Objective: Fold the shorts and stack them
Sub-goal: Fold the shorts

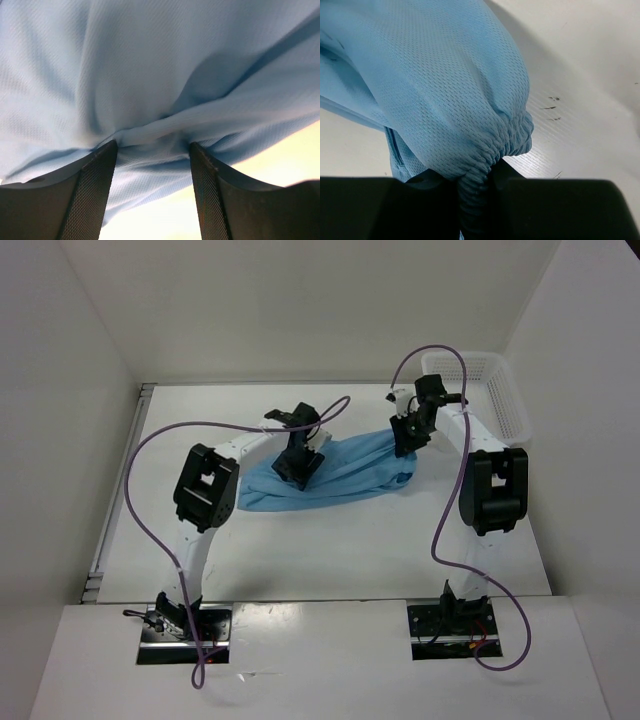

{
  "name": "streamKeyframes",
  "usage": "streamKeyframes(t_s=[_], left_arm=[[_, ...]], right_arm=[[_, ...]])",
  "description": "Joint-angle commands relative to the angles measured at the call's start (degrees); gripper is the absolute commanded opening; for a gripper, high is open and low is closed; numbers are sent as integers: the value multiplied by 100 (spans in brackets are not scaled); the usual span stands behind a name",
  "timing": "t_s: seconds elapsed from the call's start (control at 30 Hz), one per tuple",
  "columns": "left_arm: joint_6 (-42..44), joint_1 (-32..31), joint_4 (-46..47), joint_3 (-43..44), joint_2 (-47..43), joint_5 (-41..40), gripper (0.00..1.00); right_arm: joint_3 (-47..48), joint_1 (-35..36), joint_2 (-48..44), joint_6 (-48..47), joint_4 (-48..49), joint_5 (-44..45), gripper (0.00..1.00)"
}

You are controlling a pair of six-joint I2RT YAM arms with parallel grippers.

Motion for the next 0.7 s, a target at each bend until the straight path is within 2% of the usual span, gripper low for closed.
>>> streamKeyframes(t_s=[0.0,0.17,0.27,0.37,0.5,0.63,0.67], left_arm=[[21,135,-47,-144,-436,-73,68],[21,196,-249,-618,-761,-73,68],[21,398,-302,-470,-981,6,68],[21,802,-136,-231,-929,-151,72],[21,1391,50,-231,-631,-65,72],[21,1515,110,-126,-463,278,72],[21,1515,111,-126,-315,383,74]], right_arm=[[71,15,-202,-146,-71,-83,0],[71,15,-254,-321,-132,-30,0],[290,15,-254,-374,-290,31,0],[492,15,-254,-375,-536,172,0],[1036,15,-36,-506,-1359,321,0],[1800,-274,483,-506,-2282,374,0],[2054,-336,545,-506,-2373,374,0]])
